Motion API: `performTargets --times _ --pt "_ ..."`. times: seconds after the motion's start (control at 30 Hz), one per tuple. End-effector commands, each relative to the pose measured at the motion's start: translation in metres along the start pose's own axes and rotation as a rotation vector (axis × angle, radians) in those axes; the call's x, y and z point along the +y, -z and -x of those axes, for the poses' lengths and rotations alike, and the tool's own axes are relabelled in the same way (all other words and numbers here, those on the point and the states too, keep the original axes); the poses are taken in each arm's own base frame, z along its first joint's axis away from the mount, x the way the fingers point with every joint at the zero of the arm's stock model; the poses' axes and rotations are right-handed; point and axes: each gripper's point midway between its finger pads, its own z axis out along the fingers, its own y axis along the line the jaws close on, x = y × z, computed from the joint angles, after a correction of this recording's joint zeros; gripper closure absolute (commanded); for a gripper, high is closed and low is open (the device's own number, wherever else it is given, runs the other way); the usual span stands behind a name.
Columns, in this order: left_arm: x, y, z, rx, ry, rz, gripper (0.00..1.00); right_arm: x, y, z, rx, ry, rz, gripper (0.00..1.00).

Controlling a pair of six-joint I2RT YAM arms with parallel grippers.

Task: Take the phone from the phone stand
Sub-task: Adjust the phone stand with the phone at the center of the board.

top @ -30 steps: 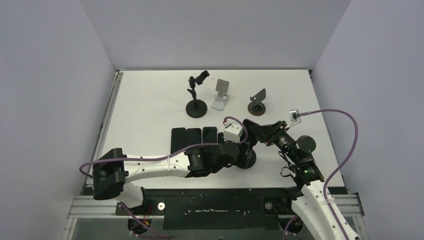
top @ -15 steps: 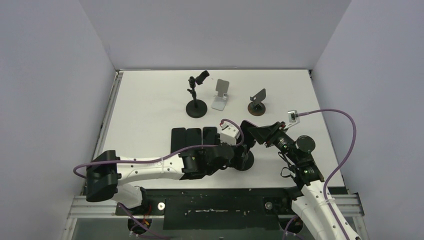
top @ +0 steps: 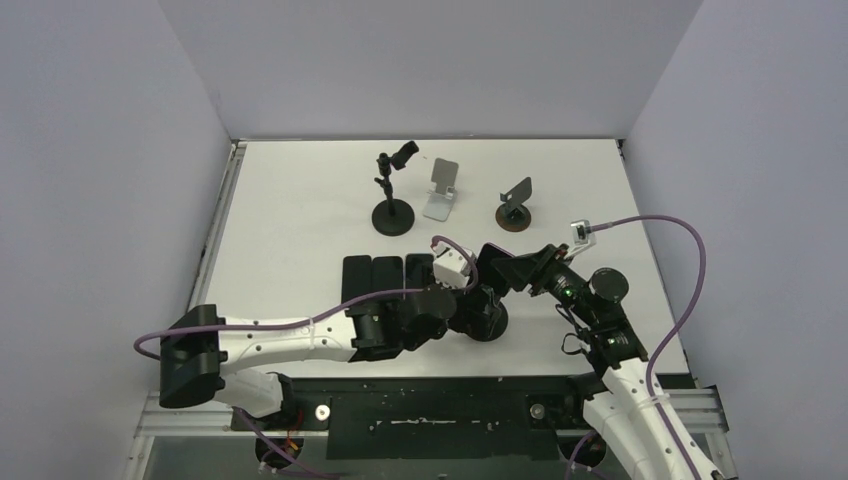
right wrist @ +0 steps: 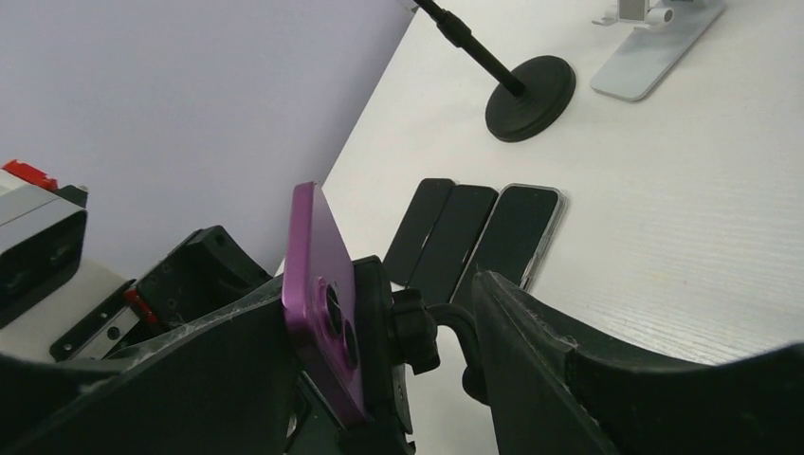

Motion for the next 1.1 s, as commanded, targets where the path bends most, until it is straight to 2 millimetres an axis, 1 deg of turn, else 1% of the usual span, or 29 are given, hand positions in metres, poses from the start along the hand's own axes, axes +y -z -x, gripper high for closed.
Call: performTargets --times 0.0,0.07,0.2,0.23,0.4,0.57,0.67,0.83,1.07 --pt "-0.017 0.014 0.028 -0.09 0.044 -0.084 0.03 0.02 0.001 0.013 -0.003 0.049 0.046 0.36" --pt "-0.015 0.018 0.03 -0.093 0.041 -0.086 0.03 0.022 0.001 0.016 -0.003 0.057 0.044 0.35" --pt "-0.003 0.034 0.036 -0.111 0.021 -0.074 0.03 0.026 0.001 0.02 0.003 0.066 0.043 0.35" --pt "0.003 0.039 0.036 -0.119 0.013 -0.065 0.03 0.028 0.001 0.021 0.005 0.068 0.047 0.35" --pt "0.03 0.072 0.053 -0.225 -0.005 -0.054 0.03 0.031 -0.002 0.021 0.019 0.066 0.064 0.4" --pt "0.045 0.106 0.074 -0.367 -0.038 -0.108 0.03 0.034 -0.006 0.018 0.032 0.05 0.097 0.51" --pt "0.05 0.118 0.08 -0.411 -0.063 -0.128 0.03 0.034 -0.007 0.018 0.047 0.076 0.101 0.55" --pt "0.062 0.127 0.08 -0.422 -0.099 -0.101 0.03 0.035 -0.01 0.018 0.084 0.129 0.109 0.65" --pt "0.074 0.132 0.079 -0.437 -0.119 -0.067 0.03 0.046 -0.013 0.02 0.099 0.208 0.187 0.92"
